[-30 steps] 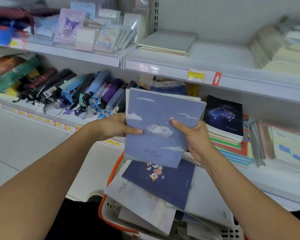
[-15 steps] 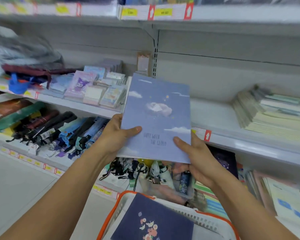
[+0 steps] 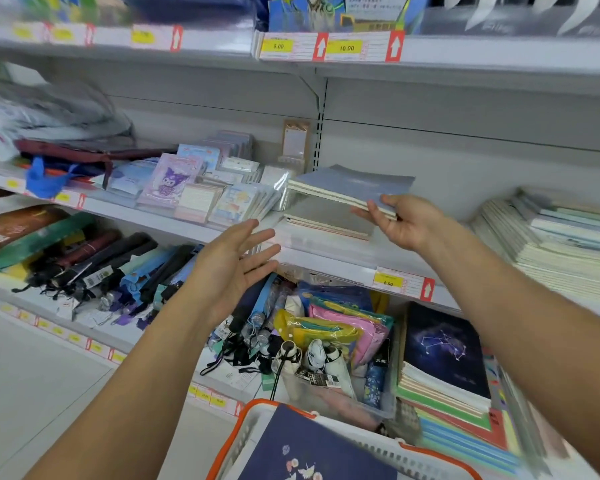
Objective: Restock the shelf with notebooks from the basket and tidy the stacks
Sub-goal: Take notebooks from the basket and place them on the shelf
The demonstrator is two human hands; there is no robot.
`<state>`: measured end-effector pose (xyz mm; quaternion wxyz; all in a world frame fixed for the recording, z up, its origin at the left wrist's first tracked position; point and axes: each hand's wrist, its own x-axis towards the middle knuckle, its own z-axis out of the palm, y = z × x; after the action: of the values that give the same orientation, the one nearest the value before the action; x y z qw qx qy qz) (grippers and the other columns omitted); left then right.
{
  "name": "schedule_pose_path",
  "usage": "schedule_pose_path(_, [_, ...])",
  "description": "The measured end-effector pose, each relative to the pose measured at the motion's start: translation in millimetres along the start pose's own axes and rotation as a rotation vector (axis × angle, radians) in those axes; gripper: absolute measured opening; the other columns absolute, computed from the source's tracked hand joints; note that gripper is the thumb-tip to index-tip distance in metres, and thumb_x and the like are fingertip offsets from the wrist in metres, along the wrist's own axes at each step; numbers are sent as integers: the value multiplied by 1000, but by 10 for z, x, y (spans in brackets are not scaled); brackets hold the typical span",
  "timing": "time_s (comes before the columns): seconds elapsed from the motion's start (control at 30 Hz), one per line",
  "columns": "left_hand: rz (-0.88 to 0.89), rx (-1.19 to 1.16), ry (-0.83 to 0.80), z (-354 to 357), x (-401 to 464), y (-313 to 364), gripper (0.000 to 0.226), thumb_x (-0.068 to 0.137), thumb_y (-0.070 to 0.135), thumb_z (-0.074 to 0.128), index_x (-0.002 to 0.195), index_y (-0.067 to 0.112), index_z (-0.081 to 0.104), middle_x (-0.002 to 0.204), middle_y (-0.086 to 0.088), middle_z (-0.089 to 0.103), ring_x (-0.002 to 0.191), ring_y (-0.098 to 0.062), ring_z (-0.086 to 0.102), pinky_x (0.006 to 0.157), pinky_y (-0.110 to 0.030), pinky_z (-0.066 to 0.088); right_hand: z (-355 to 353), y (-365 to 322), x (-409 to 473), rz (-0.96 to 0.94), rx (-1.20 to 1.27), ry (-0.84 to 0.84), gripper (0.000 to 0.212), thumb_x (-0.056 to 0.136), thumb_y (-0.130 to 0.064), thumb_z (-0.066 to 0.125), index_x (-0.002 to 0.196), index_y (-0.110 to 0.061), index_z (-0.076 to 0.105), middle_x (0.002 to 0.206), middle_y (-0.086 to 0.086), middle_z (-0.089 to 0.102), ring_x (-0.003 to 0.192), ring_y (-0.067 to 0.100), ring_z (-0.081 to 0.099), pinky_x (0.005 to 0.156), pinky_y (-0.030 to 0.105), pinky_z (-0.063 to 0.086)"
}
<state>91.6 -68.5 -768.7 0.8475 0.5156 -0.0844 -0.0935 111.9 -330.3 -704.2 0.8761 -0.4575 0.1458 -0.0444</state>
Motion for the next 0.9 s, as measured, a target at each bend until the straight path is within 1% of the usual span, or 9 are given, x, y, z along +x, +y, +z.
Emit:
schedule_pose_path(0.1, [-1,52,28,-2,9,-22,39,100,31,49,137,16,49,123,-5,67,105,-21,69,82,-30,59,58,-18,359,42,-81,23,17,107,-4,34,114,3,48,125,26,51,73,47,71,54,29,61])
schedule_pose_path(0.2, [-11,64,34,32,5,-52,33,100,28,49,130,16,54,121,-6,68,103,-22,69,84,-33,57,42,108,615,84,-137,29,18,107,-5,35,101,2,50,126,25,53,110,49,62,61,35,61])
schedule_pose_path(0.37, [-33,104,36,19,-2,-98,28,98,26,53,124,16,57,116,-7,69,100,-22,71,87,-36,57,12,182,830,1,-329,57,1,99,-6,58,99,-5,58,106,13,61,96,25,63,62,32,62])
schedule_pose_path(0.5, [-49,150,41,-1,-3,-78,25,98,26,55,120,16,60,116,-6,69,100,-21,70,90,-38,56,-51,152,908,-51,-840,66,41,75,-10,85,109,-4,63,106,10,65,98,20,64,86,29,57])
schedule_pose_path(0.63, [-78,357,60,37,-54,-82,25,97,29,56,117,14,61,112,-7,69,98,-22,70,88,-40,57,-34,203,776,-228,-1634,300,53,68,-46,88,87,-9,55,100,10,61,98,26,62,76,34,51])
schedule_pose_path(0.73, [-62,774,10,56,-101,-219,22,97,31,55,107,13,63,99,-3,71,90,-18,70,83,-36,56,-68,434,367,-679,-1672,445,44,80,-45,75,99,-9,56,110,12,63,98,28,64,69,32,45])
schedule_pose_path(0.8, [-104,998,-106,65,-134,-374,21,99,30,51,105,13,63,98,-2,69,84,-16,67,78,-34,56,-204,902,-53,-1153,-1399,303,29,88,-37,66,103,-12,61,103,6,64,83,20,62,71,32,46])
schedule_pose_path(0.83, [-167,1070,-177,54,-155,-470,20,99,28,50,105,14,63,99,-3,68,84,-16,67,78,-35,56,-314,1228,-278,-1216,-1306,118,21,89,-35,64,93,-14,63,89,1,64,72,17,60,67,31,47])
schedule_pose_path(0.9, [-293,1251,-356,27,-187,-635,19,100,28,49,107,17,61,104,-2,68,90,-18,68,81,-39,57,-709,1920,-523,-908,-1469,-218,23,89,-43,65,86,-20,65,76,-6,63,69,16,61,64,33,51])
